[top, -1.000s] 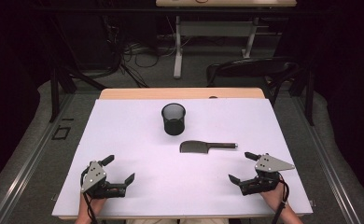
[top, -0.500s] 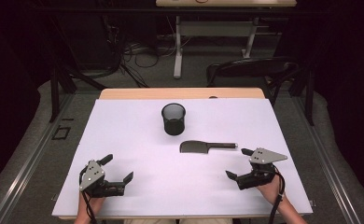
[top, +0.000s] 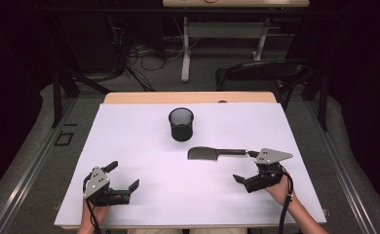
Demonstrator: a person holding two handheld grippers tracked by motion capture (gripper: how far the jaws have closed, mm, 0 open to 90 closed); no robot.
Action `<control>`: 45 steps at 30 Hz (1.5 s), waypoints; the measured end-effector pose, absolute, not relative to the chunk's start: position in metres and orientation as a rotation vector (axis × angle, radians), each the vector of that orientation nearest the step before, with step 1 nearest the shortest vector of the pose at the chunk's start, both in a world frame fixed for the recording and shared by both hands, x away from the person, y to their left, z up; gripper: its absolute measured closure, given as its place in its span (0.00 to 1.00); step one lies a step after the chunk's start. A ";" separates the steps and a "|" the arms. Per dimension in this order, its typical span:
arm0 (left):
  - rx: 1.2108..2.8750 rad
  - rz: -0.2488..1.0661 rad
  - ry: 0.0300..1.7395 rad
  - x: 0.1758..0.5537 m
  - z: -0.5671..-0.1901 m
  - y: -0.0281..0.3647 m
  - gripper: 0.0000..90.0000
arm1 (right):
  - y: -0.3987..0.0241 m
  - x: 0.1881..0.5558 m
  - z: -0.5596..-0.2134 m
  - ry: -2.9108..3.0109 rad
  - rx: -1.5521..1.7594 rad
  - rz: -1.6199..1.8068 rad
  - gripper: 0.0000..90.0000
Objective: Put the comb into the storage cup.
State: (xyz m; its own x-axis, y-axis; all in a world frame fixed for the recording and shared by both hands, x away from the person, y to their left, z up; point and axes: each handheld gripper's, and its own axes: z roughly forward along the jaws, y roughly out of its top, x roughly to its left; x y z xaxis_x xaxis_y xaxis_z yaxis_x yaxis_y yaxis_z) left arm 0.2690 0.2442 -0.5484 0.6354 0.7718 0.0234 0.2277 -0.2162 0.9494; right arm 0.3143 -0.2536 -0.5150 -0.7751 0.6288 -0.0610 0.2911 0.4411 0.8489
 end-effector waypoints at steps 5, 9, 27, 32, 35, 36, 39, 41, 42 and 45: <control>1.760 0.621 0.811 0.269 -0.548 0.244 0.00 | -0.251 0.321 -0.513 2.356 0.758 1.243 0.00; 1.757 0.621 0.811 0.270 -0.548 0.243 0.00 | -0.249 0.325 -0.512 2.372 0.748 1.231 0.00; 1.767 0.616 0.809 0.270 -0.549 0.243 0.00 | -0.247 0.355 -0.514 2.398 0.782 1.200 0.00; 1.764 0.618 0.810 0.270 -0.548 0.243 0.00 | -0.245 0.363 -0.513 2.398 0.797 1.197 0.07; 1.765 0.617 0.812 0.270 -0.549 0.244 0.00 | -0.245 0.369 -0.512 2.395 0.808 1.190 0.17; 1.767 0.617 0.811 0.270 -0.549 0.244 0.00 | -0.245 0.370 -0.512 2.396 0.817 1.184 0.18; 1.767 0.616 0.810 0.269 -0.549 0.244 0.00 | -0.245 0.376 -0.512 2.379 0.847 1.175 0.31; 1.768 0.616 0.810 0.269 -0.549 0.244 0.00 | -0.247 0.381 -0.513 2.369 0.867 1.168 0.42; 1.770 0.616 0.810 0.270 -0.549 0.244 0.00 | -0.248 0.383 -0.513 2.363 0.884 1.169 0.48; 1.773 0.614 0.810 0.270 -0.549 0.244 0.00 | -0.250 0.389 -0.516 2.352 0.911 1.161 0.68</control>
